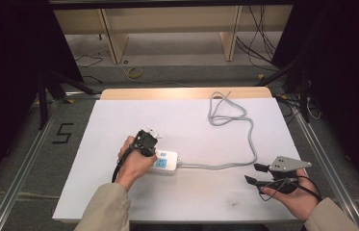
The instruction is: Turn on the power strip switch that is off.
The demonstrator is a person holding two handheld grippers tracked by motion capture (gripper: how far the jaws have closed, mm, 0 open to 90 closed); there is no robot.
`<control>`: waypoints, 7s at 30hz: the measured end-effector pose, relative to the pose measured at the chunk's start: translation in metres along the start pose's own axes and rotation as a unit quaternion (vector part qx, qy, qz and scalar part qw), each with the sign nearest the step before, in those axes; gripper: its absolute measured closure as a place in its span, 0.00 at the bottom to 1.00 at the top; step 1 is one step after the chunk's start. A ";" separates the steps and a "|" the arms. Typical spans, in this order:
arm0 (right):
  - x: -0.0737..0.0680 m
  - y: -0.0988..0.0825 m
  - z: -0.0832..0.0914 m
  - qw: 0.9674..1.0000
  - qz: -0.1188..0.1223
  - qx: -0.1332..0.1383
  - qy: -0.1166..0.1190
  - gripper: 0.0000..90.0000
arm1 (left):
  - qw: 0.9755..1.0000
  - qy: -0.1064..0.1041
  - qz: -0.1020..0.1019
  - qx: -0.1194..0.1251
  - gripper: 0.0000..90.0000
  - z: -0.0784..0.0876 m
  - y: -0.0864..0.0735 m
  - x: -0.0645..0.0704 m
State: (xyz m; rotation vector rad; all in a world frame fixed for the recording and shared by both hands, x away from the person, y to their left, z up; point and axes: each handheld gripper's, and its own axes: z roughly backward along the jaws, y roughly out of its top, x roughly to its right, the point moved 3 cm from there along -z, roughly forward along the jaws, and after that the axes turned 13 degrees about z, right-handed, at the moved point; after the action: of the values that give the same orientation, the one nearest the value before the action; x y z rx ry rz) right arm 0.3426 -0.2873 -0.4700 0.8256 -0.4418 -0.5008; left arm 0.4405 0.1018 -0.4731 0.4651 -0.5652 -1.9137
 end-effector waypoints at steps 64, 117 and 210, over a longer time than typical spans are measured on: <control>0.001 -0.001 0.002 1.000 -0.001 0.001 -0.002 0.47 | 0.999 -0.013 0.018 0.038 1.00 0.026 -0.007 -0.010; 0.001 -0.001 0.002 1.000 0.000 0.001 -0.002 0.47 | 0.995 -0.041 0.061 0.074 0.67 0.038 -0.013 -0.011; 0.003 -0.003 0.002 1.000 -0.007 0.000 -0.006 0.42 | 0.992 -0.046 0.045 0.105 0.30 0.064 -0.060 -0.037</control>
State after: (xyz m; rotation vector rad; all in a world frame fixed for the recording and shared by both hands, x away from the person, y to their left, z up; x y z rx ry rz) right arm 0.3430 -0.2917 -0.4705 0.8261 -0.4459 -0.5196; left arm 0.3751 0.1676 -0.4530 0.4793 -0.8403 -1.8040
